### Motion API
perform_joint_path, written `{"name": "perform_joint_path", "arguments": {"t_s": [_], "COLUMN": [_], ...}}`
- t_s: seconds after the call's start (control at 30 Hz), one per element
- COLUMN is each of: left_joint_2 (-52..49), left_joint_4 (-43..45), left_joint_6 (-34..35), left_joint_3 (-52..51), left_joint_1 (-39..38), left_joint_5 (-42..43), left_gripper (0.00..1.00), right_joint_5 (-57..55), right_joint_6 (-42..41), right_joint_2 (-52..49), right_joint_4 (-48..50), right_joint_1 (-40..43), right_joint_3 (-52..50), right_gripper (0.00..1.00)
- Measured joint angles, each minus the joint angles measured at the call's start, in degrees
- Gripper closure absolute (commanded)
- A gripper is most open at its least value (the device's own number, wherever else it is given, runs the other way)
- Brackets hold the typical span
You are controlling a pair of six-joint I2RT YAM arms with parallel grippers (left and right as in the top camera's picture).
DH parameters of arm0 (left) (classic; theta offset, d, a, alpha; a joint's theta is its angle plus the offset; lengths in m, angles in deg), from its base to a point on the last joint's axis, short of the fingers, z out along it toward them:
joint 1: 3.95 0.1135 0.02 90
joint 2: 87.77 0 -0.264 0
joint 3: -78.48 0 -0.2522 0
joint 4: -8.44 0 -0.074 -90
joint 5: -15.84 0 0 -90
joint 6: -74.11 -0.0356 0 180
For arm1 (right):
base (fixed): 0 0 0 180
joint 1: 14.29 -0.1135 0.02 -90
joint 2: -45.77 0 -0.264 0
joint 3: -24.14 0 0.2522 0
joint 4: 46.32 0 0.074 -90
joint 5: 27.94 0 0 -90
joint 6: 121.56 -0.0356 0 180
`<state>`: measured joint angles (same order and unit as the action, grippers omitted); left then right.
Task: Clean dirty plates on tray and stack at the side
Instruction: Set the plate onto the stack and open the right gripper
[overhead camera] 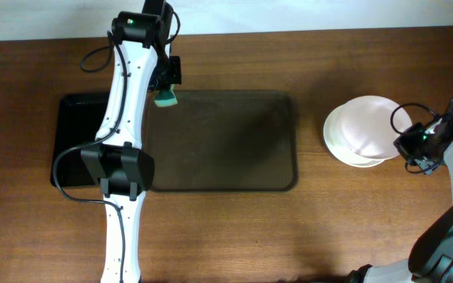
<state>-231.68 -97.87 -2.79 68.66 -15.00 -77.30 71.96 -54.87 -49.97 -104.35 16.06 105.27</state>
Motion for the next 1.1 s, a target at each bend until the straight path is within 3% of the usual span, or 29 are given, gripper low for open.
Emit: {"name": "perform_joint_path", "arguments": {"t_s": [0.77,0.8,0.87,1.1], "left_joint_2": [0.0,0.0,0.0,0.0], "left_joint_4": [-0.9,-0.9,-0.9,-1.1], "left_joint_6": [0.0,0.0,0.0,0.0], "left_joint_3": [0.0,0.0,0.0,0.0], "left_joint_1": [0.0,0.0,0.0,0.0], "left_joint_5": [0.0,0.0,0.0,0.0], "left_gripper": [0.99,0.99,0.99,0.99], "right_joint_5": [-1.0,-1.0,-1.0,-1.0], "right_joint_6": [0.0,0.0,0.1,0.6], "right_joint_2": [-5.8,-5.8,-5.8,-5.3], "right_joint_4": [3.5,3.4,2.9,-5.2], "right_joint_1": [-3.0,-3.0,-3.0,-3.0], "right_joint_3": [0.0,0.0,0.0,1.0], "right_gripper": [0.96,0.84,0.50,0.53]}}
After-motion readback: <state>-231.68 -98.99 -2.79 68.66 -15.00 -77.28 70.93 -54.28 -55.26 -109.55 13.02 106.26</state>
